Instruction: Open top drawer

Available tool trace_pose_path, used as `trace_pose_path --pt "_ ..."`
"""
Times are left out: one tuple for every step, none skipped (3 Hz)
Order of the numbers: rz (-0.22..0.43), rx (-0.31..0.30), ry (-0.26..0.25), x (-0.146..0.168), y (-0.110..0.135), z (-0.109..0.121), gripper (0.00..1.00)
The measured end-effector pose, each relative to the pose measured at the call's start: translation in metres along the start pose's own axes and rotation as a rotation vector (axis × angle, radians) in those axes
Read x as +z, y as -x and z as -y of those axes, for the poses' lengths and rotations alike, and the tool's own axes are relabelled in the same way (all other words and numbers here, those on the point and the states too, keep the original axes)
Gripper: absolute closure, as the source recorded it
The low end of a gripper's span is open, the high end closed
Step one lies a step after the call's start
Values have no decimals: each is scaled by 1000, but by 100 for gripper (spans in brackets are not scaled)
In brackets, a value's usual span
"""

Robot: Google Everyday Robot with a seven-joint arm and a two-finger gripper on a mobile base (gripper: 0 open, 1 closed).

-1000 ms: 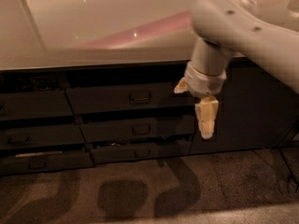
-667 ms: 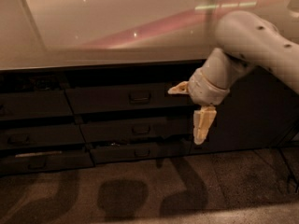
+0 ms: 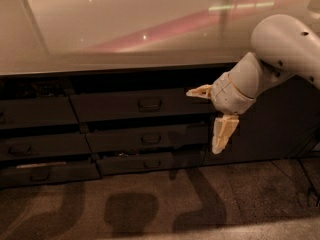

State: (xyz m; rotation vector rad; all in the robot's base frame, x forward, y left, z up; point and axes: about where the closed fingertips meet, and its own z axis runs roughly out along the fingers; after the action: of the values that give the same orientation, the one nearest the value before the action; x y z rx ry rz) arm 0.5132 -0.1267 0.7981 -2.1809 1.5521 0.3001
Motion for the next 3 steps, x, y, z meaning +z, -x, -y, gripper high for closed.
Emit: trace_pose_path --pt "4 65 31 20 -39 14 0" --pt "22 122 62 38 -86 36 0" --pt "40 148 88 47 -115 58 0"
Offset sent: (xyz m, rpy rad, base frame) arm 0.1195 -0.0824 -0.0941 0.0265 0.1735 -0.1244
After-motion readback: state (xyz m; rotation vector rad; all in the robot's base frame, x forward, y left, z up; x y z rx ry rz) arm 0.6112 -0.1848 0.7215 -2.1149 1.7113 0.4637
